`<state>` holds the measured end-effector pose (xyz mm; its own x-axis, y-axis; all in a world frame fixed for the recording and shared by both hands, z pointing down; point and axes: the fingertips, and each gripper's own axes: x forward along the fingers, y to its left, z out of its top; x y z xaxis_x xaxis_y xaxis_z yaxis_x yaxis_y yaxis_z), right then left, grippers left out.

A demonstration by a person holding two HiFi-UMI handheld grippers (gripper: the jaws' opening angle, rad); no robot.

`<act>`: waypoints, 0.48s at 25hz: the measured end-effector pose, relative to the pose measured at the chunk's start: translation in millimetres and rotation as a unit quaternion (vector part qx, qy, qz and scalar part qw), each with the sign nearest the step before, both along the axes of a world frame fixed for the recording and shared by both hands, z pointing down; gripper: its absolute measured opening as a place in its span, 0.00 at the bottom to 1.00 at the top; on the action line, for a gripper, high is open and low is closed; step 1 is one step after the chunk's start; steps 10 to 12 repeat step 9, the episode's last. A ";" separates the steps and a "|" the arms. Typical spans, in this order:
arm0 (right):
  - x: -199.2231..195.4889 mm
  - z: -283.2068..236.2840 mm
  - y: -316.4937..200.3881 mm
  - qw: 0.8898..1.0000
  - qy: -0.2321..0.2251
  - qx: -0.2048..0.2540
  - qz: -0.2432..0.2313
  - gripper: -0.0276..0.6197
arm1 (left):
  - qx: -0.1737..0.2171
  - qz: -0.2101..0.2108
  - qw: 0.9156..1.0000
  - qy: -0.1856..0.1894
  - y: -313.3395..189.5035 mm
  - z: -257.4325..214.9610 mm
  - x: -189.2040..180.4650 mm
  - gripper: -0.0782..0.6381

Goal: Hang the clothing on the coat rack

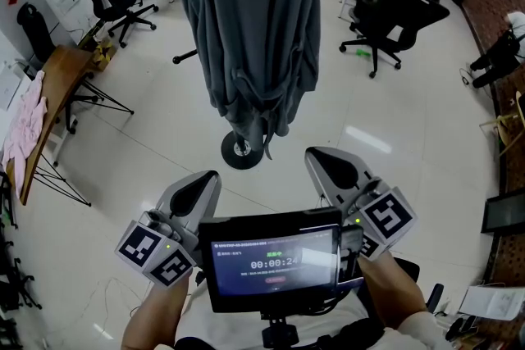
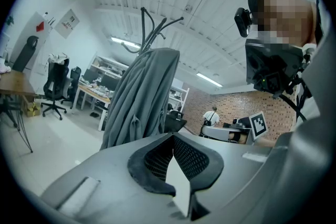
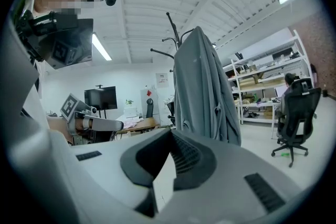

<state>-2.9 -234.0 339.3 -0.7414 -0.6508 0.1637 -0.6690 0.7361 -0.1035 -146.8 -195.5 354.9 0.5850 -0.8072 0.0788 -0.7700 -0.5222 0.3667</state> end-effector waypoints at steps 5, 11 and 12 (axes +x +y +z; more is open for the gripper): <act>1.5 0.5 2.0 1.000 -0.001 0.001 0.002 0.05 | -0.001 0.002 1.000 0.001 1.9 1.6 0.9 0.11; 6.9 2.1 5.2 1.000 -0.002 -0.005 0.009 0.05 | -0.004 0.005 1.000 0.002 4.3 1.7 4.0 0.11; 6.9 2.1 5.2 1.000 -0.002 -0.005 0.009 0.05 | -0.004 0.005 1.000 0.002 4.3 1.7 4.0 0.11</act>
